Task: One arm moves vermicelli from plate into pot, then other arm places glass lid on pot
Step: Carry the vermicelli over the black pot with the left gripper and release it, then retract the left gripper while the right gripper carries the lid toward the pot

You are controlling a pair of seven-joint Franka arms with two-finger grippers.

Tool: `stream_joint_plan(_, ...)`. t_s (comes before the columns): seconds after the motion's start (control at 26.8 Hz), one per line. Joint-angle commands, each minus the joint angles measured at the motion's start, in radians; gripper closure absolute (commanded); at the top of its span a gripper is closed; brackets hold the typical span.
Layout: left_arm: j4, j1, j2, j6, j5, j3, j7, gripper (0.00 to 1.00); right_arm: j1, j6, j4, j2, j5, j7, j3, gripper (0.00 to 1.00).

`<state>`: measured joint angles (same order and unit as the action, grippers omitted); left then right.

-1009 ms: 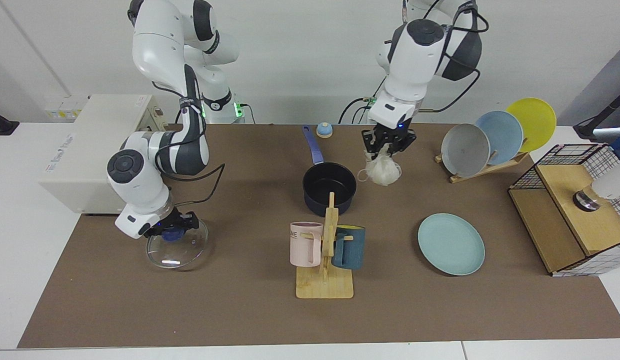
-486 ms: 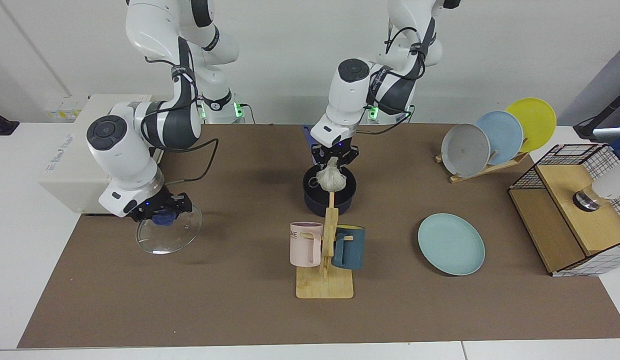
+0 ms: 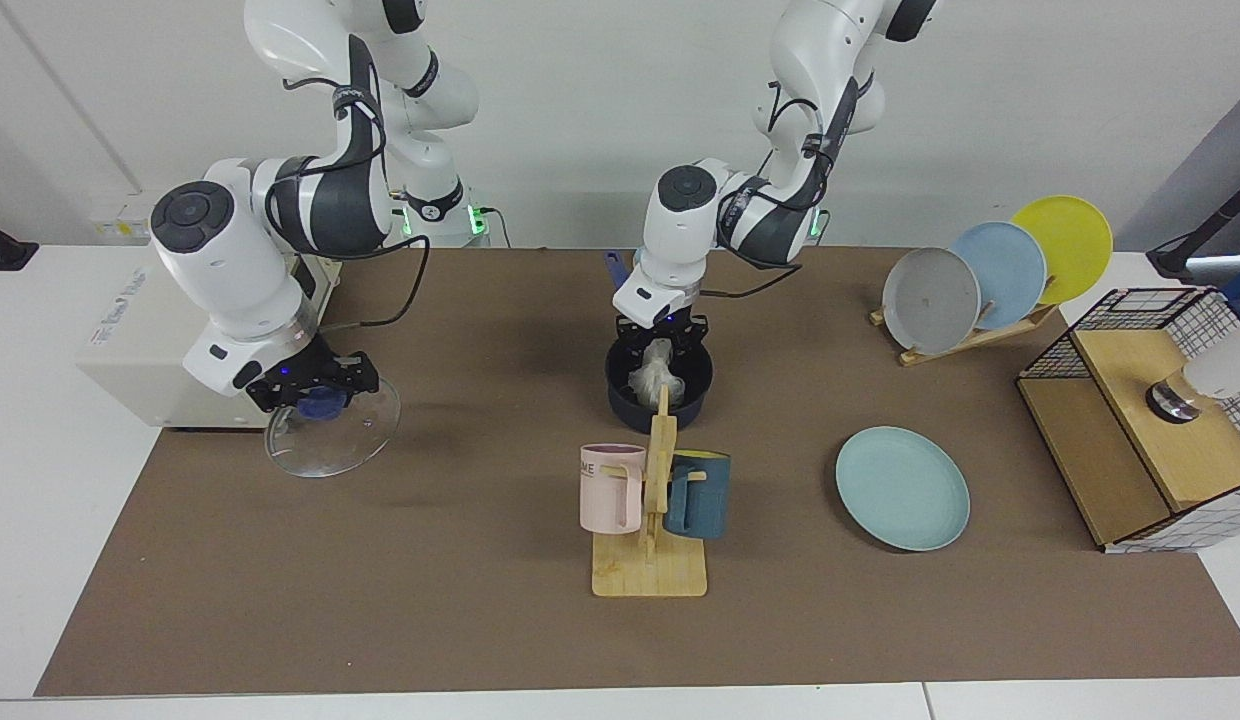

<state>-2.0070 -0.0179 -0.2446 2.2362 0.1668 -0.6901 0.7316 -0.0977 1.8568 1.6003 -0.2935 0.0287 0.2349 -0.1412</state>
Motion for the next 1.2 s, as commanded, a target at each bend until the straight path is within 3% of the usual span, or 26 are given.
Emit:
stream_joint_plan(0.0, 0.007, -0.005, 0.027, -0.003, 0.022, -0.002, 0.019, 0.00, 0.006, -0.008, 0.062, 0.062, 0.019, 0.020, 0.005, 1.00)
stream_joint_plan(0.34, 0.129, -0.010, 0.064, -0.205, 0.019, 0.027, -0.030, 0.00, 0.001, -0.016, 0.105, 0.094, 0.033, -0.005, 0.006, 1.00)
stream_joint_plan(0.52, 0.253, -0.010, 0.085, -0.377, -0.018, 0.112, -0.159, 0.00, -0.030, -0.015, 0.118, 0.105, 0.040, -0.086, 0.021, 1.00)
stream_joint_plan(0.75, 0.339, -0.010, 0.177, -0.561, -0.128, 0.286, -0.351, 0.00, 0.009, 0.001, 0.122, 0.114, 0.025, -0.294, 0.193, 1.00)
stream_joint_plan(0.9, 0.338, -0.008, 0.229, -0.596, -0.164, 0.392, -0.504, 0.00, -0.004, 0.004, 0.122, 0.120, 0.022, -0.445, 0.265, 1.00)
stream_joint_plan(1.16, 0.340, -0.010, 0.229, -0.628, -0.162, 0.550, -0.672, 0.00, -0.005, 0.005, 0.139, 0.137, 0.017, -0.673, 0.412, 1.00)
